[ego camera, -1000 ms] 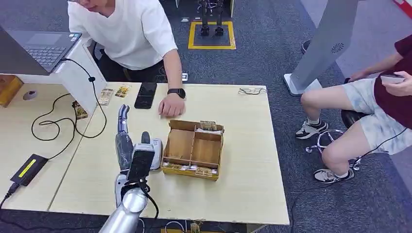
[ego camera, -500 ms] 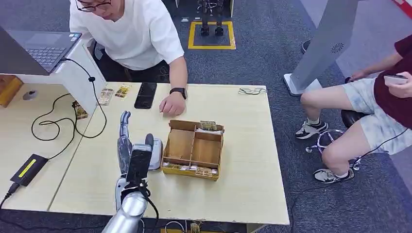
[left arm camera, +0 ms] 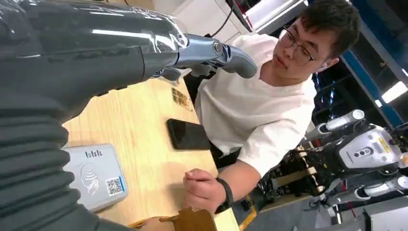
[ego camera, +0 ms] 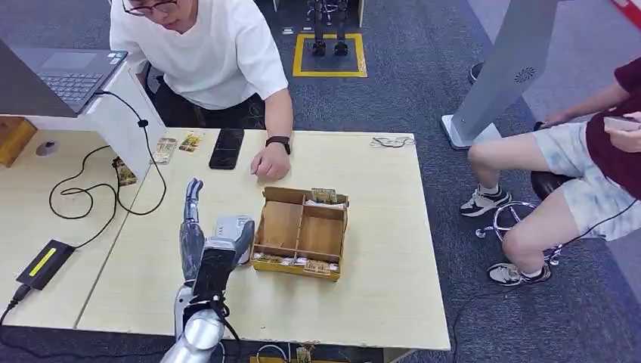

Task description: Pass the card to the sensor for recognition and then transmit it.

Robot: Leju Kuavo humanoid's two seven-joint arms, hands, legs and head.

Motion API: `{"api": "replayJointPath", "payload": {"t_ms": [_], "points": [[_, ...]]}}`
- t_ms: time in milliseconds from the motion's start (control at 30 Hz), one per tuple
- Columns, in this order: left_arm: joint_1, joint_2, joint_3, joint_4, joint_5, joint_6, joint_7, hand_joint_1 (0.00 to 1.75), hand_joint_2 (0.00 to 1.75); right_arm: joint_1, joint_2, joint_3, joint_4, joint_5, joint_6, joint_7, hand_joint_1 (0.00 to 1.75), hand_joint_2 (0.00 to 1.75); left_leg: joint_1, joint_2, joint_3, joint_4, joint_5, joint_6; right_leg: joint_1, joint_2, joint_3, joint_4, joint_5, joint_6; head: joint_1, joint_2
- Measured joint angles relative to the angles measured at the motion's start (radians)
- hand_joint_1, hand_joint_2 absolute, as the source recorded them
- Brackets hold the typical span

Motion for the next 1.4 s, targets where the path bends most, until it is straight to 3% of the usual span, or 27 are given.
{"api": "replayJointPath", "payload": {"t_ms": [500,767,1400], "points": [[0.036,0.013,-0.029,-0.042,0.017,-0.069,0.031,0.00,1.75,0.002,0.014,-0.008,-0.008,0.039,-0.022,0.023,0.00,1.75,0.000,0.000,0.000,0.000,0.000,0.000,0.000,0.000,0.000,0.000,0.000,0.000,0.000,0.000],[0.116,0.026,-0.054,-0.087,-0.066,-0.120,0.074,0.00,1.75,0.008,0.022,-0.008,-0.009,0.086,-0.021,0.044,0.00,1.75,0.000,0.000,0.000,0.000,0.000,0.000,0.000,0.000,-0.001,0.000,0.000,0.000,0.000,0.000],[0.161,0.029,-0.068,-0.107,-0.103,-0.126,0.084,0.00,1.75,0.013,0.026,-0.008,-0.018,0.112,0.005,0.043,0.00,1.75,0.000,0.000,0.000,0.000,0.000,0.000,0.000,0.000,-0.001,0.000,0.000,0.000,0.000,0.000]]}}
